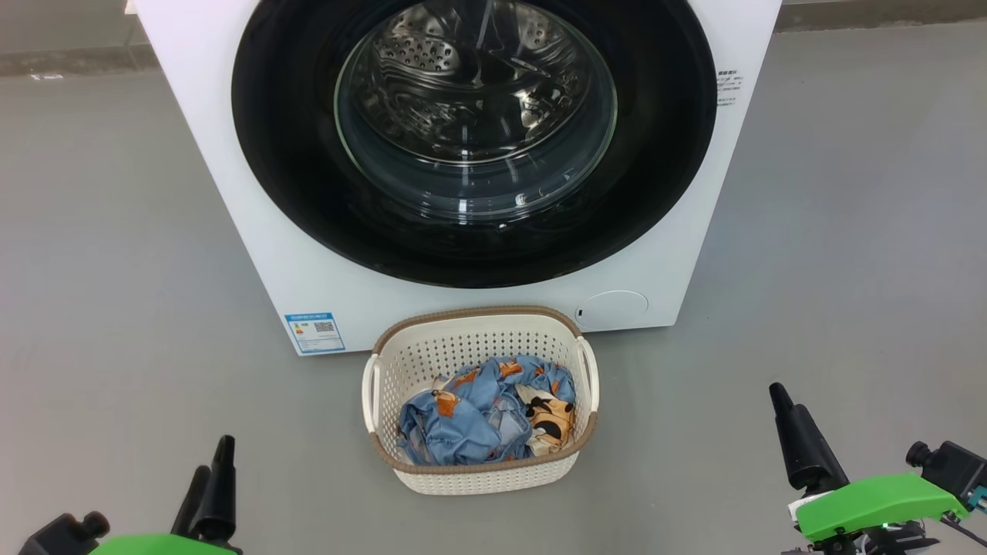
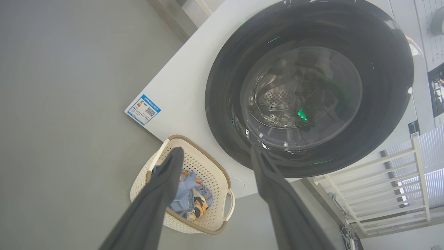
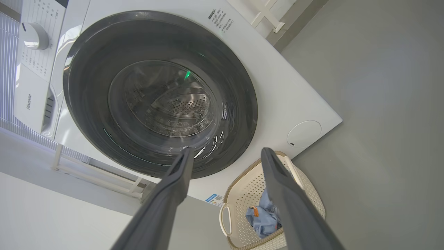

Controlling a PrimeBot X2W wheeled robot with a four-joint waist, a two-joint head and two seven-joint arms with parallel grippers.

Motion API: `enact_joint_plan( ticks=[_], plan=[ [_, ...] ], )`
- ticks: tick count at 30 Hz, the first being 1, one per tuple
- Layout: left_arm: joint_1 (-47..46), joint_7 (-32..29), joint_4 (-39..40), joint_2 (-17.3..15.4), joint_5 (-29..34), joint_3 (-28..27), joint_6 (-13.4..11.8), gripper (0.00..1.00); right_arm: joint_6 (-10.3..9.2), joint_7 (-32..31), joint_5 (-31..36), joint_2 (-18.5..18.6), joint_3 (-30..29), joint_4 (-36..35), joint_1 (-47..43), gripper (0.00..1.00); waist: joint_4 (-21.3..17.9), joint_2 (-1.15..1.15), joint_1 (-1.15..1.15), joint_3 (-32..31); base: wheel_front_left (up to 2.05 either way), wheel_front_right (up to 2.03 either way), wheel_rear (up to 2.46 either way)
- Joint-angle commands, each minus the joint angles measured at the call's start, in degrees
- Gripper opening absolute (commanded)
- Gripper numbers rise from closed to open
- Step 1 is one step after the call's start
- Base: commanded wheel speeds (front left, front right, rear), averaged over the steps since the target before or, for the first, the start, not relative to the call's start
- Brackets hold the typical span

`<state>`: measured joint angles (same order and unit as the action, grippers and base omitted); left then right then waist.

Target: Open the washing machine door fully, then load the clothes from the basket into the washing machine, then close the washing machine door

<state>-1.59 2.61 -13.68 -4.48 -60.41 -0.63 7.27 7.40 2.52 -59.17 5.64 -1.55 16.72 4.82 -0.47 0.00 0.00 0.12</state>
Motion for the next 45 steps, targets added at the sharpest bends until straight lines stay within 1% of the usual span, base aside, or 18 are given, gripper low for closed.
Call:
enact_joint_plan(
  ticks=[1,16,30,45],
  plan=[
    [-2.7,0.7,1.9,-1.4,2.0,-0.8,0.1,1.0,0.04,0.7,1.8,1.0,1.0,-1.7,2.6,1.0,0.0,0.0,0.0,0.0,0.0,0.0,0.0],
    [-2.6,3.4,3.3,-2.0,14.9,-0.9,0.1,1.0,0.05,3.4,16.3,2.0,3.1,-0.4,4.2,1.0,-0.1,0.0,0.0,0.3,0.0,0.0,0.0],
    [-2.7,5.6,4.5,-2.4,23.5,-1.0,0.2,1.0,0.06,5.6,25.6,2.7,4.1,-0.6,5.6,1.0,-0.3,0.0,0.0,0.5,0.0,0.0,0.0],
    [-2.8,8.1,4.9,-3.3,35.4,-0.5,0.2,1.0,0.07,8.2,36.8,3.3,5.2,-0.5,6.9,1.0,-0.2,0.0,0.0,0.8,0.0,0.0,0.0]
  ],
)
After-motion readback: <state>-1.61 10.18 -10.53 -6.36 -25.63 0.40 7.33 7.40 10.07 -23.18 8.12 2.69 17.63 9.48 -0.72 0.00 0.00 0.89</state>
